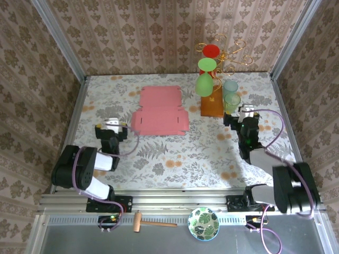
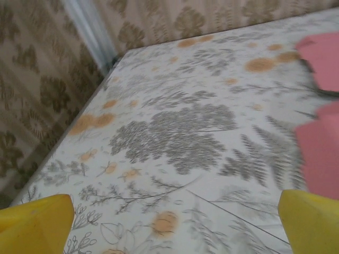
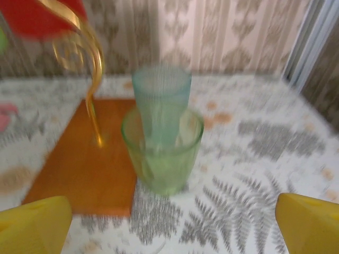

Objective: Fold the paper box

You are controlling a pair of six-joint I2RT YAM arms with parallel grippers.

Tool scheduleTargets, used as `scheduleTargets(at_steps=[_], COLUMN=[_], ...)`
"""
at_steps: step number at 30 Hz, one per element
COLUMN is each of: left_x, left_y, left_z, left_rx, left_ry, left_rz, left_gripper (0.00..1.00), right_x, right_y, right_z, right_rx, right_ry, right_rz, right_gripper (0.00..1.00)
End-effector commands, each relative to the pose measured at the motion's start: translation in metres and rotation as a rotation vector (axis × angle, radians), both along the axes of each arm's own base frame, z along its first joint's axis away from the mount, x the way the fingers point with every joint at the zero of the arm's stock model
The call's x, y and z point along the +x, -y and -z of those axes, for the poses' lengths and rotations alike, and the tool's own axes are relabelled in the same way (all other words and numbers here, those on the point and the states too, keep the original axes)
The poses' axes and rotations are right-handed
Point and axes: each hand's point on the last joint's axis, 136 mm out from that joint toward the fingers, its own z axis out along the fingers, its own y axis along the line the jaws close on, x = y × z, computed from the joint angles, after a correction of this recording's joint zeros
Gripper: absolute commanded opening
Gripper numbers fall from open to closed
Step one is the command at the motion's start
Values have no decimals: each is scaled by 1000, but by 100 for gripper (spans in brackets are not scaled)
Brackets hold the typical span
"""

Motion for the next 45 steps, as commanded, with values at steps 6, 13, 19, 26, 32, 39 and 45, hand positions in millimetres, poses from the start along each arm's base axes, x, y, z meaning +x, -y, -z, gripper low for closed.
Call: scheduleTargets(at_steps=[6,13,19,26,32,39,45], left_x=[-27,-32,-67,-60,-38,-13,6], left_y=[-1,41,103,132,152,157,164], left_z=[-138,-75,-24,13,44,58,70], left_rx=[-358,-1155,-1277,-1327,-1524,-1581,-1683], left_ry=[120,-377,-678,-785,-770,-692,-617], left_rz=[-307,-290,-301,-309,-309,-273,-228], left_gripper=[100,100,100,98,74,53,17], right_x=[-33,-36,-64,-77,-83,-87,-90], right_y=[37,-29,-97,-132,-139,-138,-139], right_z=[-129,-113,-58,-20,9,13,28], right_rx=[474,883,1049,1197,1317,1319,1355], right_ry=[-88,-189,-371,-467,-490,-494,-514], right_rz=[380,115,-25,-118,-104,-105,-85], right_gripper=[100,70,68,64,64,65,64])
